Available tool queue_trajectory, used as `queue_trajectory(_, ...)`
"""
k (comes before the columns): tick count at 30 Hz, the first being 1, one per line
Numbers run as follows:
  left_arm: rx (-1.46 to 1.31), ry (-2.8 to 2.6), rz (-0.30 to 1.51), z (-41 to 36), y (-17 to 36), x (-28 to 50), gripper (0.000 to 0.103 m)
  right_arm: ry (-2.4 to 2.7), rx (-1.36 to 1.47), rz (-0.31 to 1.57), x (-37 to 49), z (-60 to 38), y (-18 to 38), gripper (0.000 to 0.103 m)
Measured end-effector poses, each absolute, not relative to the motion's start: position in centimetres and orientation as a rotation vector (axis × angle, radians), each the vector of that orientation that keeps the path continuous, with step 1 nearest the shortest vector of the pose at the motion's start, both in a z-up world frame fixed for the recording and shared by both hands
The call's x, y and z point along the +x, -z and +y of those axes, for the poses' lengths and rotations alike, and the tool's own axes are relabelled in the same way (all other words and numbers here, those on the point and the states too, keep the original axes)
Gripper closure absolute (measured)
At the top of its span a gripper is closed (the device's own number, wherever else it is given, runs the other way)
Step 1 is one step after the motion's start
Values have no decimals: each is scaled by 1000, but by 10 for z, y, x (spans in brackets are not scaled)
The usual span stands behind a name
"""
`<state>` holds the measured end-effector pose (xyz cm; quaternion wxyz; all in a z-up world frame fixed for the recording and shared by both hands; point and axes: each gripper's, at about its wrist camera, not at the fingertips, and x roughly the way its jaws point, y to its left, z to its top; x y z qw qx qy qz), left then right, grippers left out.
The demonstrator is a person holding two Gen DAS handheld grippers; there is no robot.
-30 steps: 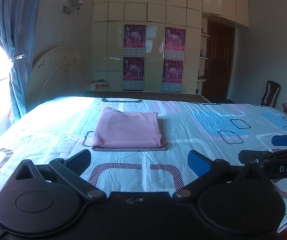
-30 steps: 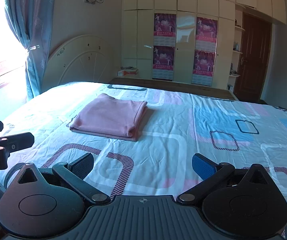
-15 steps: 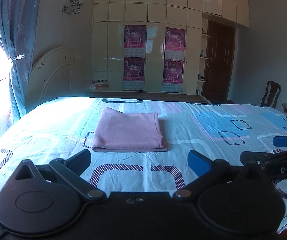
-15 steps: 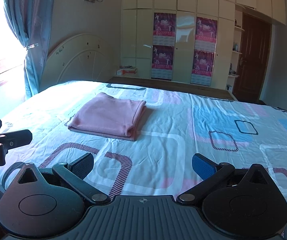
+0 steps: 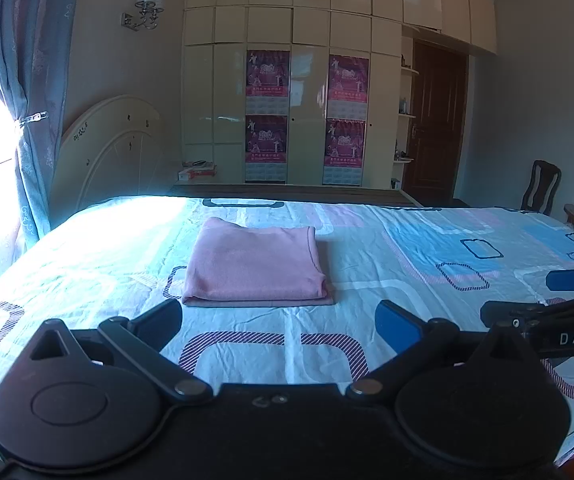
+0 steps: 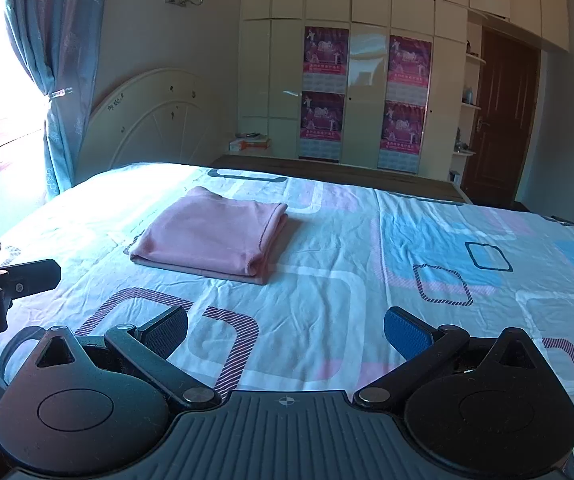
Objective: Fold small clothes
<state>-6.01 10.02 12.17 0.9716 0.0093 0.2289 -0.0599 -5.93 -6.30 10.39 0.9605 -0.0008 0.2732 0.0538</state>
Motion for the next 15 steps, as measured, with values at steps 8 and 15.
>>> queue_trajectory(8, 24, 121, 459, 99, -122, -58, 1, -105, 3, 556, -59, -67, -104, 0)
queue_trajectory(15, 26, 127, 460, 96, -123, -57, 1, -105, 6, 554, -59, -70, -106, 0)
